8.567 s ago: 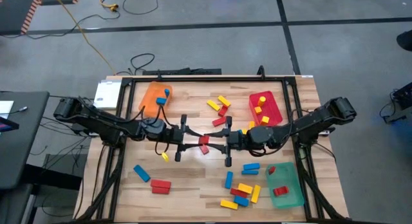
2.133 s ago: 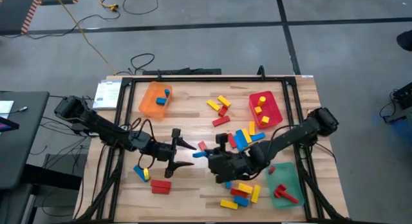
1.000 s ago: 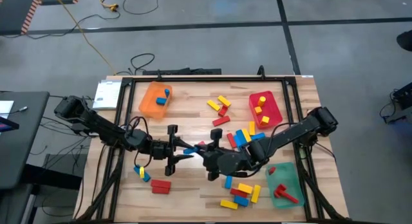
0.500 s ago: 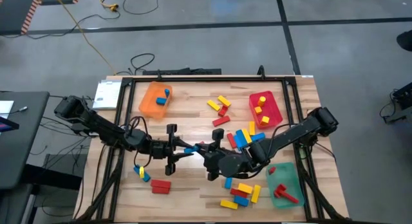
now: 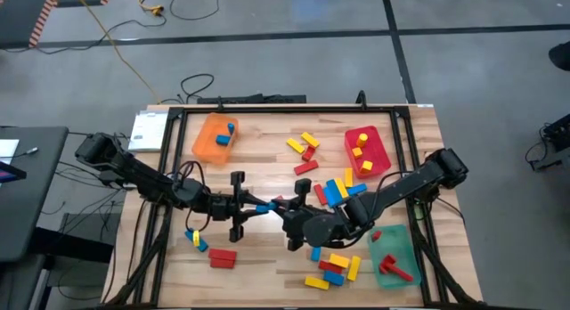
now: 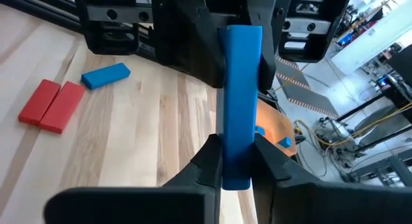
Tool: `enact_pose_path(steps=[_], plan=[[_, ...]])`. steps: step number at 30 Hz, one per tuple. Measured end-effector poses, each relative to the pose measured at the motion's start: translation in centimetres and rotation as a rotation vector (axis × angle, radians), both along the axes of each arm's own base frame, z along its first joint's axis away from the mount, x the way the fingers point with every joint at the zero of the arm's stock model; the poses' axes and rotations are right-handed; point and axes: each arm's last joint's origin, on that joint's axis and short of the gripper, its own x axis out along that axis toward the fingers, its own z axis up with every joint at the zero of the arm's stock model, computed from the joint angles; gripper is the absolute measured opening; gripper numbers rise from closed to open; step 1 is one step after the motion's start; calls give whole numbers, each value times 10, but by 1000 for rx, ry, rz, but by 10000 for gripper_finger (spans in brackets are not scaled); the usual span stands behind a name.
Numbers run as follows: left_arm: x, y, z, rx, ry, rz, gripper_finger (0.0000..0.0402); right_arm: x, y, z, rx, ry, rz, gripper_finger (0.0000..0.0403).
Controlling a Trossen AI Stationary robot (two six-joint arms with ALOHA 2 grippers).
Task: Sort blocks
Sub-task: Put the blue rectangle block into the orange bin
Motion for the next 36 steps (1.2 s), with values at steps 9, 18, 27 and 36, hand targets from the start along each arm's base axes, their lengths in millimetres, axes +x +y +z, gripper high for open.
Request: enact_pose_path(steps=[9, 18, 27, 36], plan=[[-6, 9, 3, -27, 76, 222, 56, -7, -10, -13, 37, 103, -104, 152], [-29, 48, 10, -54, 270, 637, 56, -22, -17, -37, 102, 222, -223, 193], [-50, 120, -9, -242, 479, 967, 59, -37, -7, -65, 126, 261, -243, 181], [-70, 174, -29, -396, 625, 1181, 61, -54, 3, -92, 157, 283, -268, 175]])
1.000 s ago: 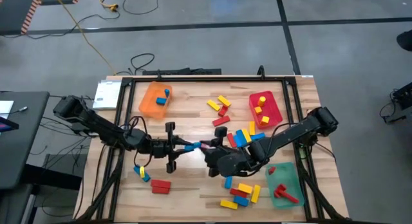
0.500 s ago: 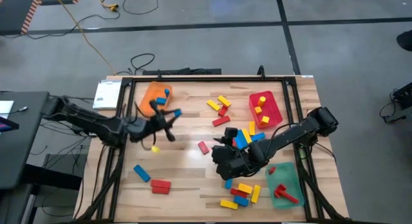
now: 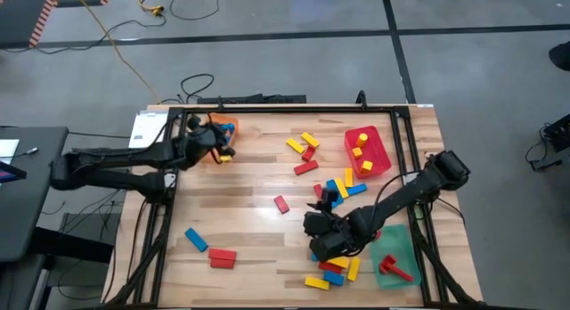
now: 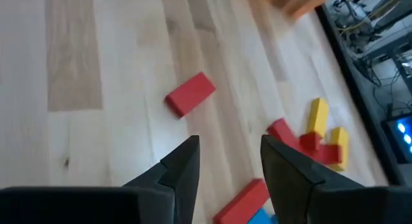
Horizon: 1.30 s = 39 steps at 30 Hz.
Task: Sort blocks
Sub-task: Put the blue rectangle block into the orange bin
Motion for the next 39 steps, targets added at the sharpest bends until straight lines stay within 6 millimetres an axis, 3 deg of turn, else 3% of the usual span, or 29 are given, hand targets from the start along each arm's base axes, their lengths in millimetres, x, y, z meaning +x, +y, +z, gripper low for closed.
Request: enact_pose_path(steps=[13, 26, 32, 39], plan=[[-28, 42, -19, -240, 38, 125, 61, -14, 14, -12, 22, -3, 8, 175], [-13, 62, -70, -416, 231, 151, 61, -19, 22, -12, 35, -17, 21, 175], [-13, 62, -69, -414, 228, 153, 74, -19, 23, -12, 33, -15, 23, 175], [-18, 58, -54, -389, 159, 136, 129, -18, 17, -13, 17, 7, 6, 175]])
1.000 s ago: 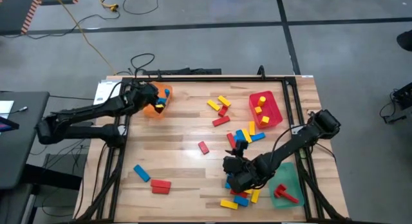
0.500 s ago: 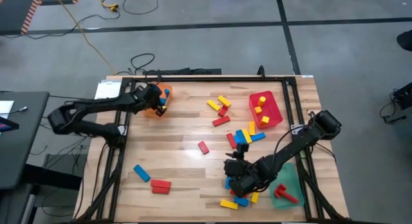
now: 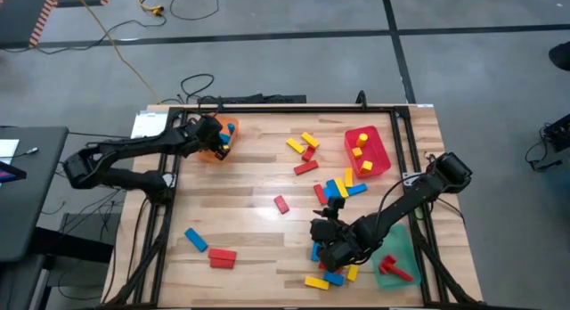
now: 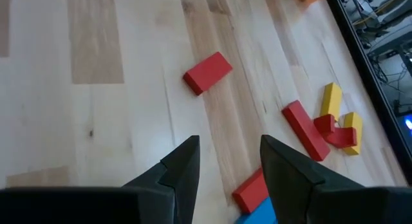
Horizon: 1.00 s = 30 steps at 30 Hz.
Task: Sort blocks
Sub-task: Put the blue rectangle block into the orange bin, then put the red rectangle block into the green bin
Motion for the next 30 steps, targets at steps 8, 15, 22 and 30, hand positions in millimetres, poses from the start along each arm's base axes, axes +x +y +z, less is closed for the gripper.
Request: enact_pose_path(steps=[8, 15, 22, 30], plan=[[-3, -10, 18, 28, -98, -47, 166, -1, -3, -1, -11, 30, -6, 175], [-1, -25, 31, 45, -173, -132, 167, -2, -3, -2, 7, 55, 3, 175], [7, -43, 35, -6, -243, -262, 167, -1, -1, -2, 42, 79, 44, 175], [21, -72, 35, -61, -267, -436, 167, -6, -7, 8, 33, 82, 38, 175]])
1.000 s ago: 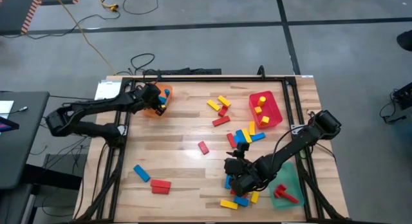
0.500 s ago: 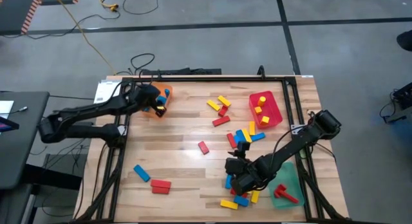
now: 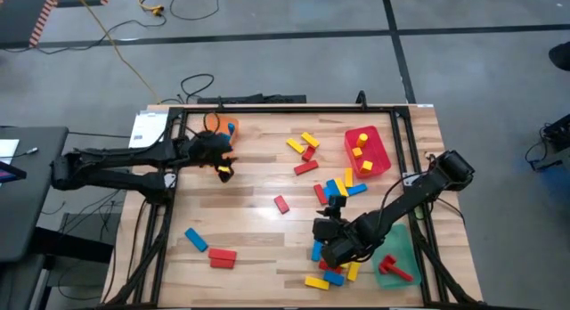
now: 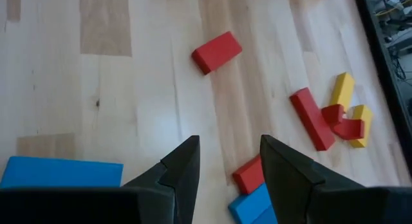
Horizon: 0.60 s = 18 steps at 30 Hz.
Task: Sort blocks
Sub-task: Put the red rectangle block into the green bin
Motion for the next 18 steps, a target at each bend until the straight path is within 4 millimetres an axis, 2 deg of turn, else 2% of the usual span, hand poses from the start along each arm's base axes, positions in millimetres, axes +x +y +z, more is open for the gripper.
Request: enact_pose_path(steps=[10, 18], plan=[[11, -42, 1, -29, -26, -195, 167, -11, -9, 34, 50, -88, 6, 175], [16, -73, 6, -29, -95, -345, 167, -12, -5, 33, 171, -13, 76, 175]])
